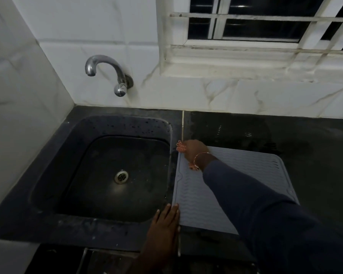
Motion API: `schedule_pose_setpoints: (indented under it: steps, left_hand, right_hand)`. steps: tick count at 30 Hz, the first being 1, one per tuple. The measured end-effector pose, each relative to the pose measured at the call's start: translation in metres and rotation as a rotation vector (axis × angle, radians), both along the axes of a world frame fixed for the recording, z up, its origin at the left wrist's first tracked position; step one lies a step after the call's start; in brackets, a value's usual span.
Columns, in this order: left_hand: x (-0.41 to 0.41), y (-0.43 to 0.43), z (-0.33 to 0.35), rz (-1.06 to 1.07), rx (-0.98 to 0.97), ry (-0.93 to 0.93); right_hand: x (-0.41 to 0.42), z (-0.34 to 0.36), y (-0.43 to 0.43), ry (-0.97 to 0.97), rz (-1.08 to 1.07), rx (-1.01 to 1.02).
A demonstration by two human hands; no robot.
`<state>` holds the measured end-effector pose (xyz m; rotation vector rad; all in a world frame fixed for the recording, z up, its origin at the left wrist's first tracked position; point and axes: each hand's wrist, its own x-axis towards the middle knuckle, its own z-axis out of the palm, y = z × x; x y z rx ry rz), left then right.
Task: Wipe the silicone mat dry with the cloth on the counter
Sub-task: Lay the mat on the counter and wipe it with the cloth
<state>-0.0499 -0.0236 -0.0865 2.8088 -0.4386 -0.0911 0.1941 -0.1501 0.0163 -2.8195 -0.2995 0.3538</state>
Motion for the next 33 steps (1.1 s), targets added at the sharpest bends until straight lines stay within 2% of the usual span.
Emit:
schedule_pose_setpoints:
  steps: [9, 14, 20, 26, 29, 33]
  left_hand:
    - [-0.004, 0.001, 0.002, 0.005, -0.084, -0.098]
    - [-0.004, -0.004, 0.002, 0.162, -0.258, -0.104]
    - [-0.009, 0.002, 0.020, 0.164, -0.360, -0.058]
    - [-0.016, 0.025, 0.030, 0.425, -0.616, -0.061]
    - [-0.006, 0.035, 0.039, 0.514, -0.618, -0.082]
    - [0.013, 0.038, 0.050, 0.520, -0.605, -0.109]
  right_hand:
    - [-0.012, 0.010, 0.004, -0.033, 0.293, -0.263]
    - [-0.045, 0.016, 0.006, -0.070, 0.440, -0.375]
    - [-0.097, 0.025, 0.012, -0.068, 0.571, -0.472]
    - [-0.144, 0.017, 0.009, -0.012, 0.598, -0.420]
    - [-0.163, 0.016, 0.010, -0.025, 0.585, -0.372]
    - [-0.198, 0.015, 0.012, -0.043, 0.570, -0.277]
